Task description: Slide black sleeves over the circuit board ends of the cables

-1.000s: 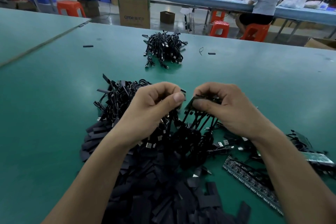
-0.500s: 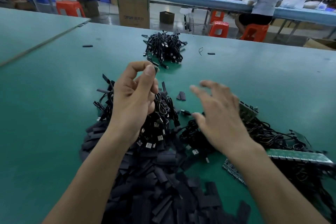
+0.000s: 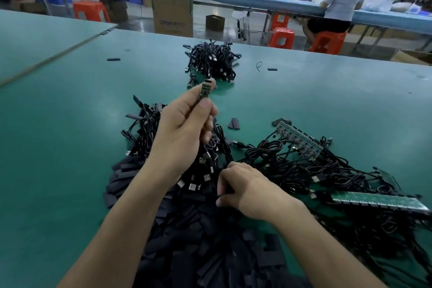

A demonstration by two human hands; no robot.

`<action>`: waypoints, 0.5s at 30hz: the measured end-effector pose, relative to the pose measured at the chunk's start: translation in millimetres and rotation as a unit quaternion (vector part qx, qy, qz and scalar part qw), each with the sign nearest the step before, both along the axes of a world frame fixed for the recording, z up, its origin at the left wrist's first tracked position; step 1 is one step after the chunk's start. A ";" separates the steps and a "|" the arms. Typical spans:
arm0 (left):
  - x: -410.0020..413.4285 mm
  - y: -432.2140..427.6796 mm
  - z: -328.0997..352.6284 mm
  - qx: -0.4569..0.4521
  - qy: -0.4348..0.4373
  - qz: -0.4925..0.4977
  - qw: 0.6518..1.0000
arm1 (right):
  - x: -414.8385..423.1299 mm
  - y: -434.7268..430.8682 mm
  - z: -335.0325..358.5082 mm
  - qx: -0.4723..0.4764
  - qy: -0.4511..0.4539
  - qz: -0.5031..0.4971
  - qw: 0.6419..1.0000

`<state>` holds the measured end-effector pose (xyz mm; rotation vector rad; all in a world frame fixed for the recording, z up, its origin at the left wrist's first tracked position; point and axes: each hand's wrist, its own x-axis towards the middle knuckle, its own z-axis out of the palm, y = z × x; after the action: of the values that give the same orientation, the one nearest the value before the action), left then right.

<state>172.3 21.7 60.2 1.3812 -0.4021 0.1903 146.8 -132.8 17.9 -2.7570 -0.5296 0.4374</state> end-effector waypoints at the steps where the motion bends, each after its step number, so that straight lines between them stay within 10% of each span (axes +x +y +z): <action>1: 0.4 0.4 -0.7 0.015 -0.006 0.002 1.000 | 0.3 -1.3 -0.6 0.004 0.000 0.002 1.000; 15: -4.3 -4.3 -8.9 0.123 -0.007 -0.016 0.992 | 9.7 -39.8 46.1 0.450 -0.209 -0.163 0.853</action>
<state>168.0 17.4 51.3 1.6152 -0.4698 0.1271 156.5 -172.6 64.0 -1.9274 -0.2381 -0.4227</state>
